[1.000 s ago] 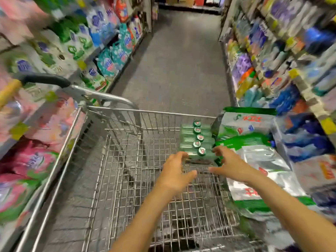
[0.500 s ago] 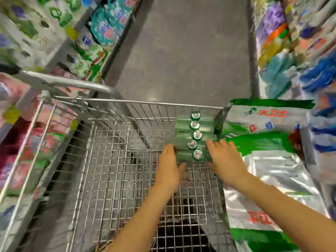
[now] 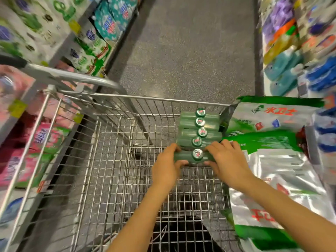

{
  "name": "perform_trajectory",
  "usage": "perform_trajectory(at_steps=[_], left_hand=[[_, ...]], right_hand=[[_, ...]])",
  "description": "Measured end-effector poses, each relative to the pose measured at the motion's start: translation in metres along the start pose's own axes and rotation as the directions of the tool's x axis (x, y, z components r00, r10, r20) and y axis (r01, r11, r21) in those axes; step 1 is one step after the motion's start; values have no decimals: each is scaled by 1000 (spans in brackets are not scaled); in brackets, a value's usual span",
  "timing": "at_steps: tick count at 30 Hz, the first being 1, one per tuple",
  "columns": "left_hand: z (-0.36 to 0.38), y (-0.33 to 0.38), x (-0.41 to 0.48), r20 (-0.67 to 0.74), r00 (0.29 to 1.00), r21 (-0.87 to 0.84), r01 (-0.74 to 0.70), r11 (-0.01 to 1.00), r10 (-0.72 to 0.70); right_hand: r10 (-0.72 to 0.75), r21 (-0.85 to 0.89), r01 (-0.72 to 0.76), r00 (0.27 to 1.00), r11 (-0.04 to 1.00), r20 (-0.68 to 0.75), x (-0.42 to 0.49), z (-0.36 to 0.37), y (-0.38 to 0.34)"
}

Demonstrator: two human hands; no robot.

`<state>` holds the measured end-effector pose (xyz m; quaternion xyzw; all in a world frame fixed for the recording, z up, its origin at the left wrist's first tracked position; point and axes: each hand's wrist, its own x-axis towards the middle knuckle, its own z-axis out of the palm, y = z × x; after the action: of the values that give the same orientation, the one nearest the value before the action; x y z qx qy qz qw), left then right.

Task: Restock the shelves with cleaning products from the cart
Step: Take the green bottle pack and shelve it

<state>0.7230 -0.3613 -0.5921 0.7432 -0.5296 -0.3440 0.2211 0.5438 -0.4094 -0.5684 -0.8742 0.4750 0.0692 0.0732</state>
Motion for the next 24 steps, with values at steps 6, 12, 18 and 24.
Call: perform_trajectory(at_steps=[6,12,18,24], left_hand=[[-57,15,-18,-10,999,-367,-48,929,48],[-111,41,-55,-151,970,-522,-244,817,192],[-144,53,-97,-208,926,-588,-375,716,314],[-147,77,-141,-125,877,-673,-419,610,464]], right_hand=[[80,448,-9,987,894,-140,-8,-45,-18],[212,843,66,955,535,-209,-35,-102,-54],[419,951,180,866,251,-275,-97,-123,-87],[571,931,243,738,273,-360,-171,-126,-108]])
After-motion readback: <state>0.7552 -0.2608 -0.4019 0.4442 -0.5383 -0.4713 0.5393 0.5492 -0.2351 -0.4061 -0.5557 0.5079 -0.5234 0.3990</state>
